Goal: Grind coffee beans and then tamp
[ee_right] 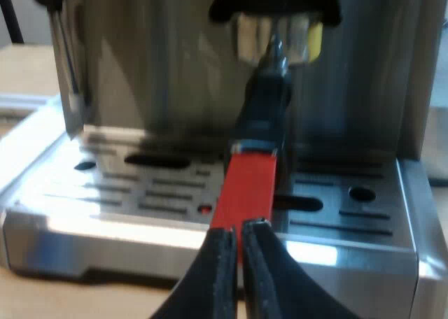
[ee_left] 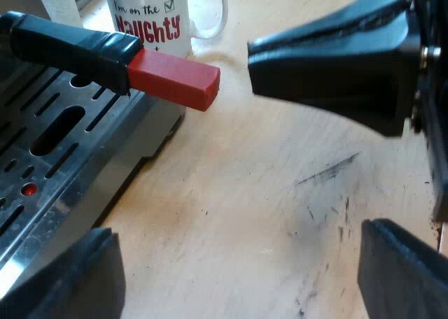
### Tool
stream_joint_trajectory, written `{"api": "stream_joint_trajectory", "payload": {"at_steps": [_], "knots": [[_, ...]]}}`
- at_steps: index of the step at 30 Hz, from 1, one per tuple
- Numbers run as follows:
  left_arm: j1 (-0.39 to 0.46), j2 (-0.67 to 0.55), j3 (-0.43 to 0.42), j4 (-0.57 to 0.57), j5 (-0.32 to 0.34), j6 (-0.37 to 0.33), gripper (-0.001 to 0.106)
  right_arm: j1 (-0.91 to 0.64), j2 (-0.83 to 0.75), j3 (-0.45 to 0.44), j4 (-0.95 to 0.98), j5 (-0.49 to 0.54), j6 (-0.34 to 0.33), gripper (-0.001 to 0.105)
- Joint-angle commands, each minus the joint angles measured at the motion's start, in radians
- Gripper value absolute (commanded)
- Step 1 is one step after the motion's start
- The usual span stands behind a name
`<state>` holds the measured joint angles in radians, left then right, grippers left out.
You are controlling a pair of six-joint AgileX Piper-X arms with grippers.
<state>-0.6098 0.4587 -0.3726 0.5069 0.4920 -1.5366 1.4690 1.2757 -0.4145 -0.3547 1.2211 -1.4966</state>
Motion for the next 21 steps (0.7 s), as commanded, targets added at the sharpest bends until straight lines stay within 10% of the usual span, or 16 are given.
{"api": "stream_joint_trajectory", "payload": {"at_steps": [1,7,21], "knots": [[-0.004,0.0,-0.005,-0.02,0.006,-0.007,0.071,0.001,-0.03,-0.01,0.001,0.009,-0.022,0.005],[-0.004,0.0,-0.005,-0.02,0.006,-0.007,0.071,0.001,-0.138,-0.01,0.001,0.009,-0.101,0.046],[-0.004,-0.007,-0.005,-0.02,0.006,-0.01,0.071,0.001,-0.311,-0.115,0.382,-0.066,-0.038,0.068]]}}
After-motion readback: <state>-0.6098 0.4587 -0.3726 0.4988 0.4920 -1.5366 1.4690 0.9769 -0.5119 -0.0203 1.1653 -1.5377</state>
